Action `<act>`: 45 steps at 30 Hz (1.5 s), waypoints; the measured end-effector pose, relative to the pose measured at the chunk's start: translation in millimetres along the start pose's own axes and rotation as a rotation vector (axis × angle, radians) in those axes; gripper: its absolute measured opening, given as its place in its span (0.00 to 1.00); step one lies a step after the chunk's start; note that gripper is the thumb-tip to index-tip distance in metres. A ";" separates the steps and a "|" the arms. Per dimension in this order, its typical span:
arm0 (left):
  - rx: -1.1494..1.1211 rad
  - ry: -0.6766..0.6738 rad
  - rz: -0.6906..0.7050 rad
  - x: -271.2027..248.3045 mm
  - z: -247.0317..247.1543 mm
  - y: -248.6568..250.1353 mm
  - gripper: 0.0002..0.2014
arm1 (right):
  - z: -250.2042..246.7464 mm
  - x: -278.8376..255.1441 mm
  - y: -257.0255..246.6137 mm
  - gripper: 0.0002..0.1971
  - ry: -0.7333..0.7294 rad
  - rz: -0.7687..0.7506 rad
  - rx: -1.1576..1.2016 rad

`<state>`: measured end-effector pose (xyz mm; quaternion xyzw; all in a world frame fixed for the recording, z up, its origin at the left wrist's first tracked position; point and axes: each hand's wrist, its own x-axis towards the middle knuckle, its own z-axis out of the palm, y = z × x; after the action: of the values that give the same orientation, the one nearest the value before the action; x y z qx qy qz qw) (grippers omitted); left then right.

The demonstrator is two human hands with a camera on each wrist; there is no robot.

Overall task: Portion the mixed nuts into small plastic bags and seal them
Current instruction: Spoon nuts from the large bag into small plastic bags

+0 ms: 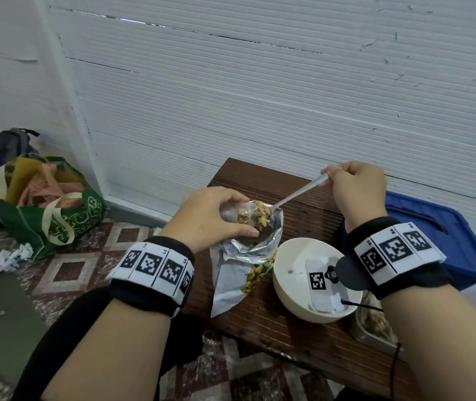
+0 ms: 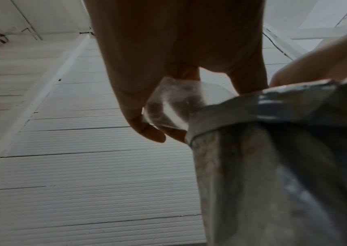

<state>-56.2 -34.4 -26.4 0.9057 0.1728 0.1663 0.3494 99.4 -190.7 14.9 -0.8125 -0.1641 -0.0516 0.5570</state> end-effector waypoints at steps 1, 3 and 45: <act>0.007 -0.003 0.002 0.4 1.5 0.8 0.32 | 1.4 -0.1 0.3 0.15 -0.004 0.001 0.003; 0.008 -0.010 0.001 1.1 4.0 1.6 0.32 | 4.0 -0.1 1.0 0.16 -0.013 0.015 0.010; -0.282 0.022 -0.056 -0.9 -4.0 -9.2 0.16 | 43.6 -60.9 44.3 0.09 -0.350 -0.616 -0.382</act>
<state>-60.5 -26.1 -30.1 0.8406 0.1768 0.1891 0.4757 52.2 -177.6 -57.0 -0.8106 -0.4800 -0.1065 0.3182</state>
